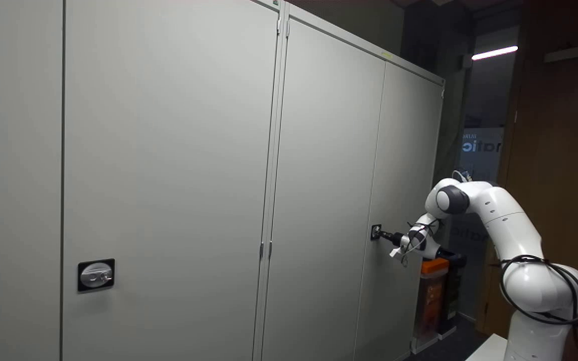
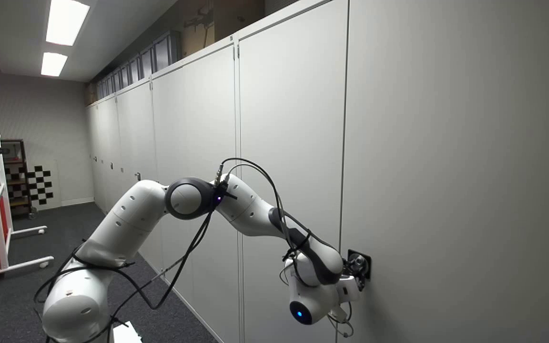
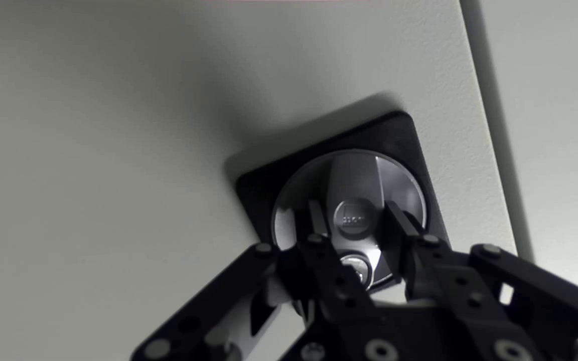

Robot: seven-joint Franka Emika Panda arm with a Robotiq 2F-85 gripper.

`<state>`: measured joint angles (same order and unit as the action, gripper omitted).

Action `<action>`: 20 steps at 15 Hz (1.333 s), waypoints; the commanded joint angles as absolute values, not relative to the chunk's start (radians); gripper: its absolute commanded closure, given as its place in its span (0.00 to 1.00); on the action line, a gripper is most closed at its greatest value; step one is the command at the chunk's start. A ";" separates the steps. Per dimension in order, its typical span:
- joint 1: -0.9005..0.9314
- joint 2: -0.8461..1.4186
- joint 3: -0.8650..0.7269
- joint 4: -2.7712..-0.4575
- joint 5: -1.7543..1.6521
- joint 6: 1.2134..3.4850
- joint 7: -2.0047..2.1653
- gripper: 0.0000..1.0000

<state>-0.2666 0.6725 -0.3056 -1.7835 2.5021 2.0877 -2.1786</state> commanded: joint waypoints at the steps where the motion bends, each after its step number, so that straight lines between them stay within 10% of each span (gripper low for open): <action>1: -0.278 0.696 -0.327 -1.726 2.576 2.136 -2.245 0.92; 20: -0.273 0.685 -0.328 -1.738 2.609 2.137 -2.396 0.92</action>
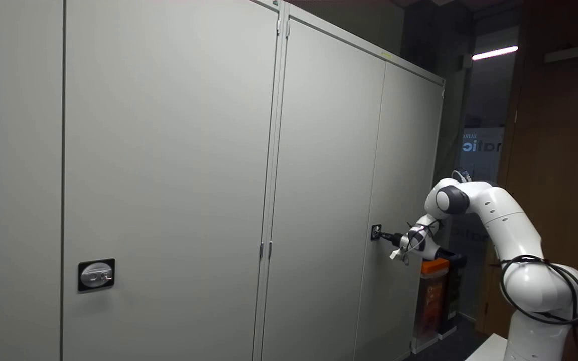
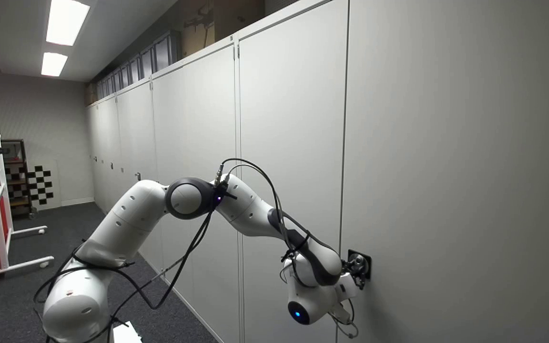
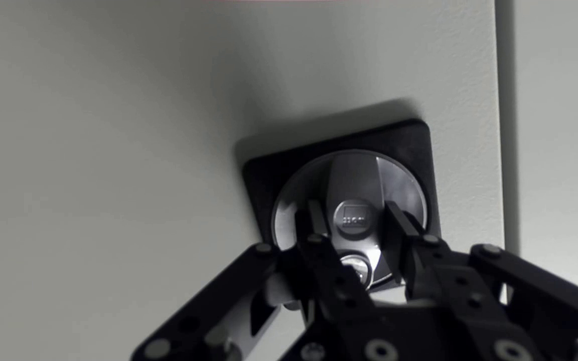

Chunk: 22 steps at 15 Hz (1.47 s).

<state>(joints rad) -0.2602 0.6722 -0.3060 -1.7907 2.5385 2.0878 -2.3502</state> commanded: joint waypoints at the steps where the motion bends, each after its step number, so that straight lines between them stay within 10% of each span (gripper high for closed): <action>1: -0.273 0.684 -0.328 -1.739 2.610 2.135 -2.406 0.92; 22: -0.275 0.670 -0.330 -1.755 2.644 2.124 -2.578 0.92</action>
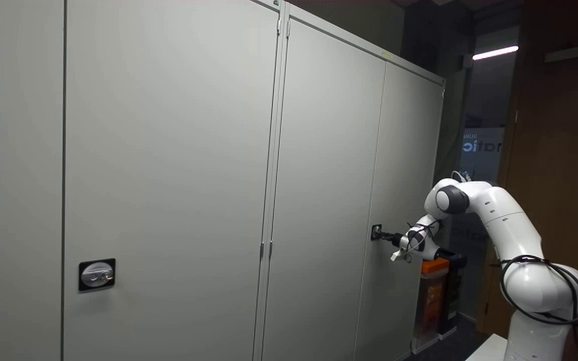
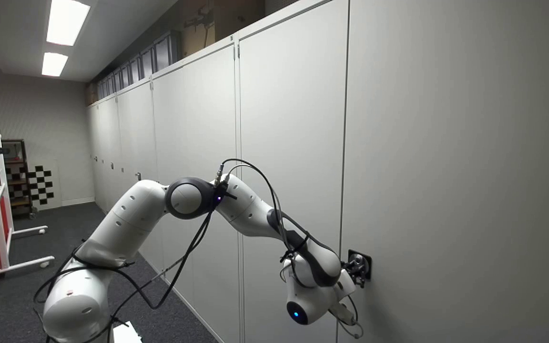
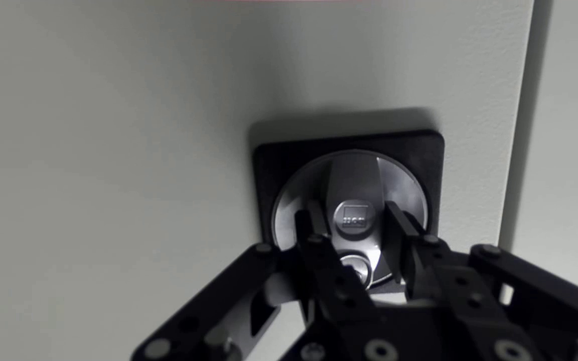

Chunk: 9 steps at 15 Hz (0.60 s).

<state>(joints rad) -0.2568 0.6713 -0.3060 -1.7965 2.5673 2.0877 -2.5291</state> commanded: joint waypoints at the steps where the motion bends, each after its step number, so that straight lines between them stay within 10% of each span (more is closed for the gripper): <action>1: -0.275 0.670 -0.330 -1.756 2.646 2.120 -2.588 0.92; 9: -0.194 0.688 -0.430 -1.750 2.665 2.091 -2.602 0.92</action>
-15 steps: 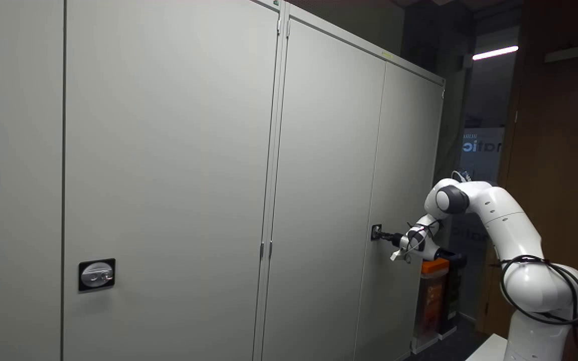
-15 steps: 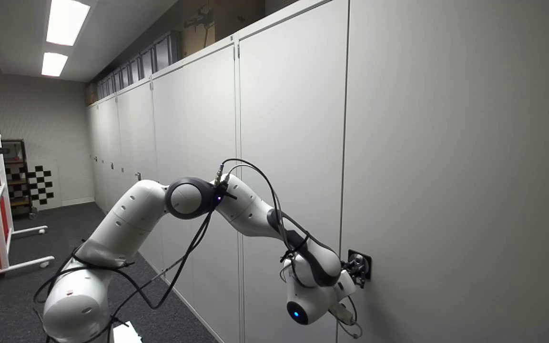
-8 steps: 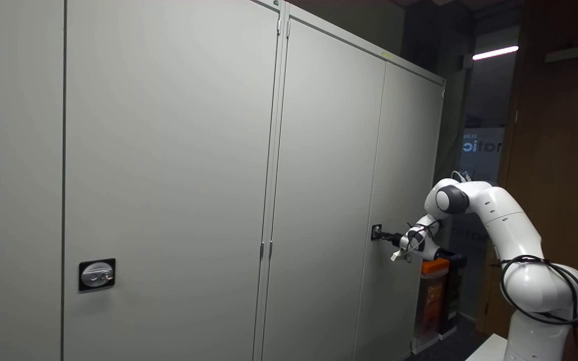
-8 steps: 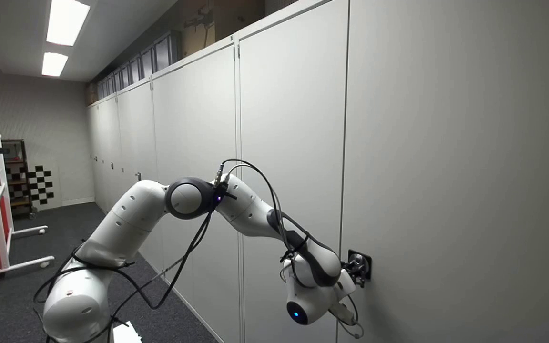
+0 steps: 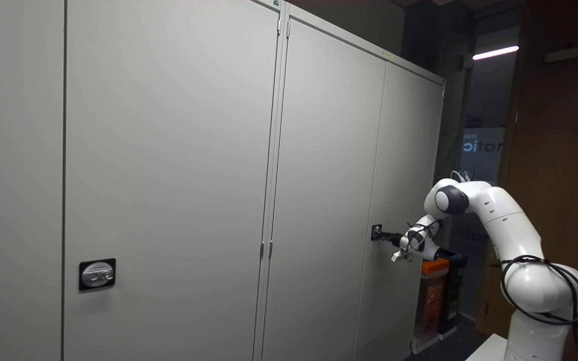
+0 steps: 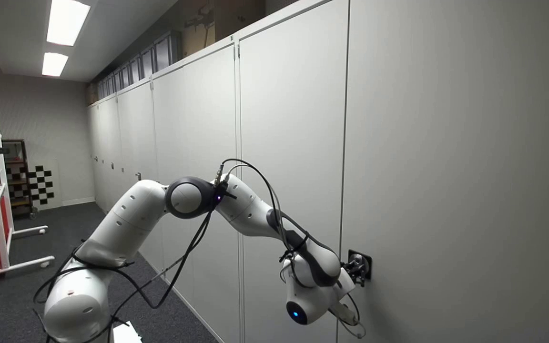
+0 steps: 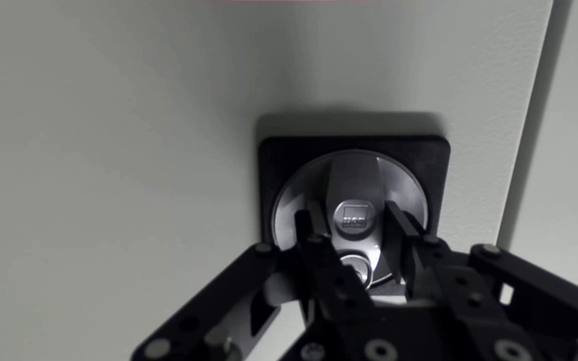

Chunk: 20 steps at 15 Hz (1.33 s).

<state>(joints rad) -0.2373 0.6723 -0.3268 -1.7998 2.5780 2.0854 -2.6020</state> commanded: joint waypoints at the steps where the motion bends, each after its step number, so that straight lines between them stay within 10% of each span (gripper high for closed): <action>1: -0.170 0.691 -0.459 -1.753 2.670 2.089 -2.601 0.92; 20: -0.181 0.671 -0.456 -1.764 2.646 2.114 -2.601 0.92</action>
